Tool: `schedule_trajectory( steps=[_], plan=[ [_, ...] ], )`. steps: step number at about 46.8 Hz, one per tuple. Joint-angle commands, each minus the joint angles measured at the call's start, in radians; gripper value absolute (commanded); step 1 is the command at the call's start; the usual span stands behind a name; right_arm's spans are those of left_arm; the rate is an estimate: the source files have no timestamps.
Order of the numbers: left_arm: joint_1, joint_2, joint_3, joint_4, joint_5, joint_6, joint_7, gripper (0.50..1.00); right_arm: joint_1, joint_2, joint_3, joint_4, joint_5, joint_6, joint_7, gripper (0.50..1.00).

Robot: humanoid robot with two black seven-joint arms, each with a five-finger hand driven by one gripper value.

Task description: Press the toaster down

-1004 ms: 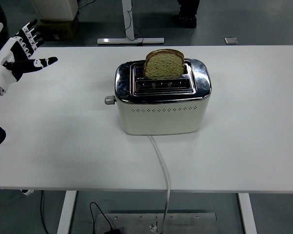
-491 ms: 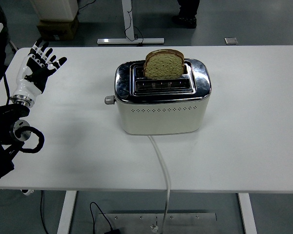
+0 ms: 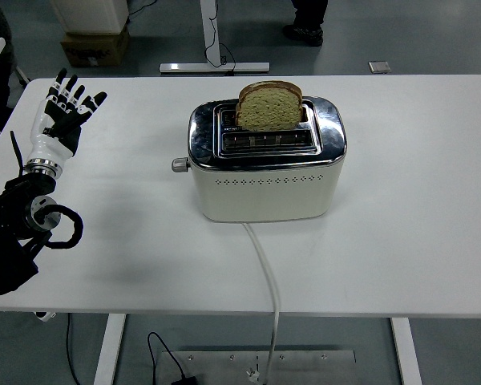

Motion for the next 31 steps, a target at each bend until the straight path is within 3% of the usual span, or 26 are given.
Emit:
schedule_trajectory(
  steps=[1,9,15,31],
  plan=[
    [-0.004,0.000,-0.008,0.002,-0.002,-0.002,0.002,1.000,0.000,0.000,0.000,0.000,0.001,0.000,0.000,0.998],
    [-0.017,-0.006,-0.051,0.014,-0.048,-0.008,0.007,1.000,0.003,0.000,0.000,0.002,-0.001,0.000,0.000,0.998],
    [-0.022,-0.026,-0.063,0.022,-0.095,-0.025,0.062,1.000,0.012,0.000,0.000,0.002,0.001,0.006,0.000,0.998],
    [-0.022,-0.033,-0.062,0.026,-0.089,-0.041,0.064,1.000,0.008,0.000,0.002,0.002,0.001,0.006,0.000,0.998]
  ],
)
